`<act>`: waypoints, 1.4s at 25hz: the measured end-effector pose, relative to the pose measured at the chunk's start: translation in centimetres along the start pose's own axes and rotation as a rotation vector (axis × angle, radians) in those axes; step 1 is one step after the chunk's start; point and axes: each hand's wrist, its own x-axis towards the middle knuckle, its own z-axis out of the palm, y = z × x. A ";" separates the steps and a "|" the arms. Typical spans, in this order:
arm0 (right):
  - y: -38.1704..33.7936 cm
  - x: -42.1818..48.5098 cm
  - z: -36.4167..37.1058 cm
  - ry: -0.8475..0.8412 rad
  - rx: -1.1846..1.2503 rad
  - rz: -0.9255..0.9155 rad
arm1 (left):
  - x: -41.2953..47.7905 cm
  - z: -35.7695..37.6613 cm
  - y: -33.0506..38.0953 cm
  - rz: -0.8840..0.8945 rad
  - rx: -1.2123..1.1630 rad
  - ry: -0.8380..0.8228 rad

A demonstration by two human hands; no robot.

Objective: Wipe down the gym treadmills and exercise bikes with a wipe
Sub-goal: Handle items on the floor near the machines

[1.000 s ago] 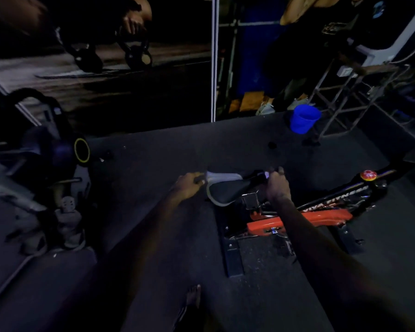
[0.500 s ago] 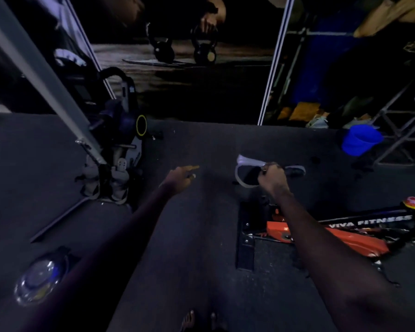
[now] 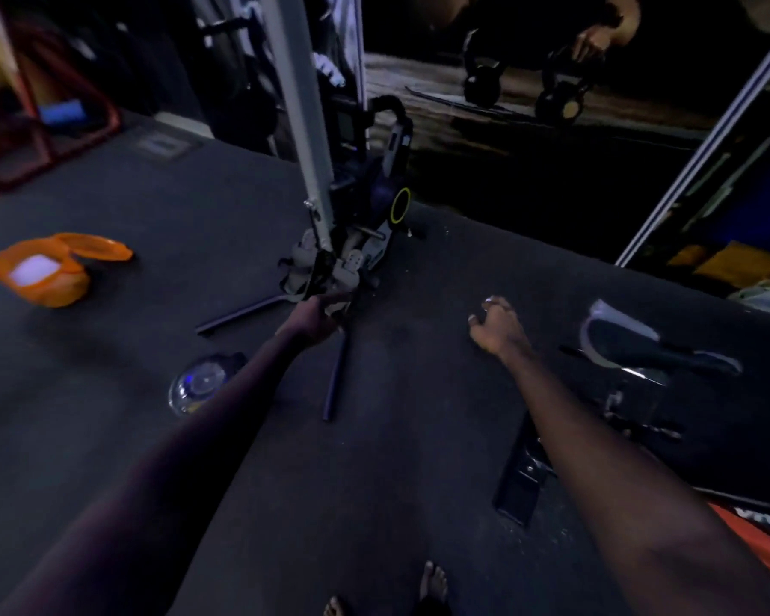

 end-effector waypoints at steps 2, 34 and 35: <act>-3.8 -0.4 2.4 -0.030 -0.007 -0.041 | -2.2 -2.0 -3.3 -0.010 -0.010 0.045; -51.5 -0.2 35.1 -0.245 -0.166 -0.215 | -4.8 -27.3 -51.4 -0.352 -0.102 0.047; -52.3 -0.8 35.9 -0.228 -0.170 -0.195 | -4.6 -27.9 -52.3 -0.330 -0.111 0.041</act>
